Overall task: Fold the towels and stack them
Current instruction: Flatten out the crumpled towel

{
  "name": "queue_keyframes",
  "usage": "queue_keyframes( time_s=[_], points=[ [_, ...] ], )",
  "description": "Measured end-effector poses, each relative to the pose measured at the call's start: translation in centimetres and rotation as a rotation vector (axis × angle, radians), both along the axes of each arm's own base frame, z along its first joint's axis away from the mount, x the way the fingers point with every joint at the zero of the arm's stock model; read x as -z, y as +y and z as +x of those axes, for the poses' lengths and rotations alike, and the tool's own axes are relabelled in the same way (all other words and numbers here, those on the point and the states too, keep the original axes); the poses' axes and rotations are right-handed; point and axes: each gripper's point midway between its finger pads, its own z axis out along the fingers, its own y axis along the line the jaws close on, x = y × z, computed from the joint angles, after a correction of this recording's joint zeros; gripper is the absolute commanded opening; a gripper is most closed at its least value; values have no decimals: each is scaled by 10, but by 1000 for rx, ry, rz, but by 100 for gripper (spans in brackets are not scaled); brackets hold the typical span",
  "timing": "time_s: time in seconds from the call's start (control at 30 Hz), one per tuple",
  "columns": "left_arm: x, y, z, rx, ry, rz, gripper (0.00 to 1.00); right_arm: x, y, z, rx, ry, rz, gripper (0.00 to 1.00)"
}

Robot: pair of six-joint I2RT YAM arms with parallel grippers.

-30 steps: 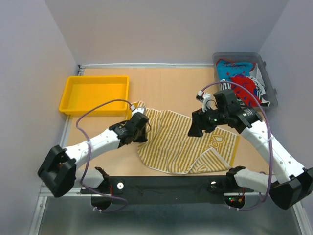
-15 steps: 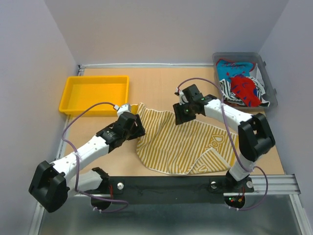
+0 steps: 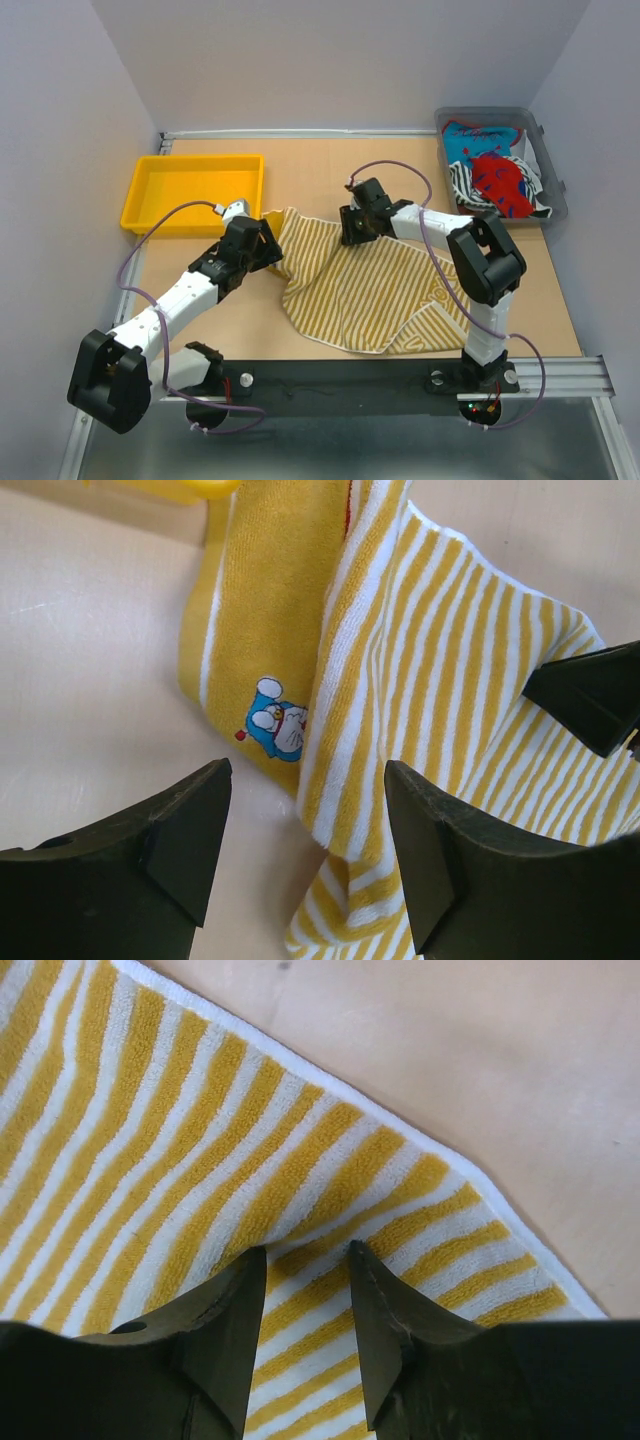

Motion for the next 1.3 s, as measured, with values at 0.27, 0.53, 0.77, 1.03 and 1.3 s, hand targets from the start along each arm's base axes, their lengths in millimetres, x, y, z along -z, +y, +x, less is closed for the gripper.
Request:
queue_keyframes(
  time_s=[0.27,0.53,0.77,1.03,1.3],
  points=[
    [4,1,-1,12,1,7,73,2,-115,14,430,-1,34,48],
    [17,-8,4,46,26,4,71,-26,-175,-10,569,-46,-13,72],
    [7,-10,21,82,33,29,71,-101,-86,12,231,-247,14,77],
    [-78,46,80,-25,-168,71,72,-114,23,55,5,-375,-31,61],
    [-71,58,64,-1,-171,138,72,-18,18,69,-15,-284,-263,56]
  ],
)
